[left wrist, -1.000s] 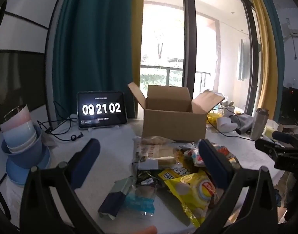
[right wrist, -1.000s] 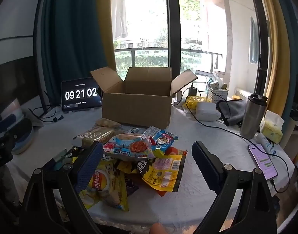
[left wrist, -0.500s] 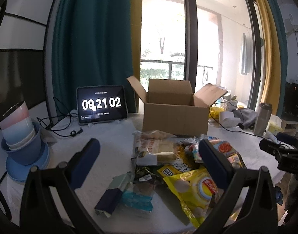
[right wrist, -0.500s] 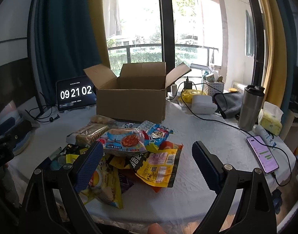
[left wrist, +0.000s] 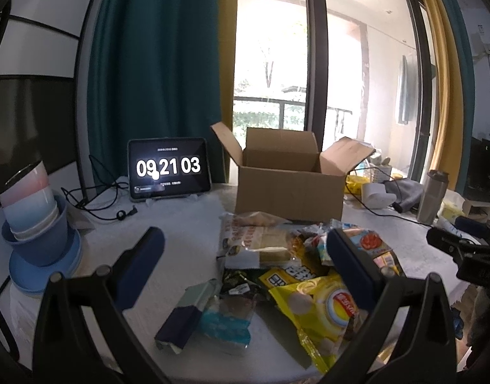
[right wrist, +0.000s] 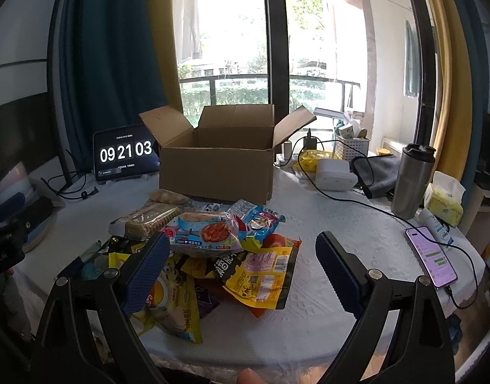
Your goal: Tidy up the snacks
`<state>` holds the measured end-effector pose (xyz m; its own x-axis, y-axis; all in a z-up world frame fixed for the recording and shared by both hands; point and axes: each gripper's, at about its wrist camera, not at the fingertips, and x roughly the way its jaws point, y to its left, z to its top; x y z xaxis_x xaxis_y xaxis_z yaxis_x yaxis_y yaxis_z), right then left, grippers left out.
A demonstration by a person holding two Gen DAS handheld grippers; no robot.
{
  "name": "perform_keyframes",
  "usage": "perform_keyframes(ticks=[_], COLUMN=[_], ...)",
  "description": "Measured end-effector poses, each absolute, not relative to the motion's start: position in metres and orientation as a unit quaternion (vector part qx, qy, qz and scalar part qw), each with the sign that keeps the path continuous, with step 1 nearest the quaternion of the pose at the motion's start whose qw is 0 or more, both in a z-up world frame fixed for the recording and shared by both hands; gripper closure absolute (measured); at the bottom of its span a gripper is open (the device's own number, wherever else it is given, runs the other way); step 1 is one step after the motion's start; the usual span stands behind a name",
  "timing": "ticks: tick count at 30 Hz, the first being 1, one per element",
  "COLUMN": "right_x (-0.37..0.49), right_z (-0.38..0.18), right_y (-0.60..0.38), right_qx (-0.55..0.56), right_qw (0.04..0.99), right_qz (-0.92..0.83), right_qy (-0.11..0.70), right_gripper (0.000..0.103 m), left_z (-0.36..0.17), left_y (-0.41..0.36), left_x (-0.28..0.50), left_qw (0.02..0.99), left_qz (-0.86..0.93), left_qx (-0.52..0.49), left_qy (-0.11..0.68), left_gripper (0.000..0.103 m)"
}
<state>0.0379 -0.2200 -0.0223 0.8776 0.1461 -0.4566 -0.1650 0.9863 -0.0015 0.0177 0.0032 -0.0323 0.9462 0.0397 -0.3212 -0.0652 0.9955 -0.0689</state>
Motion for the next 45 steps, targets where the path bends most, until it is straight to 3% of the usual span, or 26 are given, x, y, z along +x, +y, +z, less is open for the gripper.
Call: perform_keyframes(ticks=[45], right_x=[0.040], right_z=[-0.033], right_y=[-0.214], right_qx=[-0.025], right_qw=[0.966], right_qz=[0.088], right_qy=[0.241], right_gripper=[0.008], left_z=[-0.042], left_y=[0.003], left_x=[0.015], left_qw=[0.985], left_qz=[0.022], left_qx=[-0.039], left_qy=[0.167], left_gripper=[0.001])
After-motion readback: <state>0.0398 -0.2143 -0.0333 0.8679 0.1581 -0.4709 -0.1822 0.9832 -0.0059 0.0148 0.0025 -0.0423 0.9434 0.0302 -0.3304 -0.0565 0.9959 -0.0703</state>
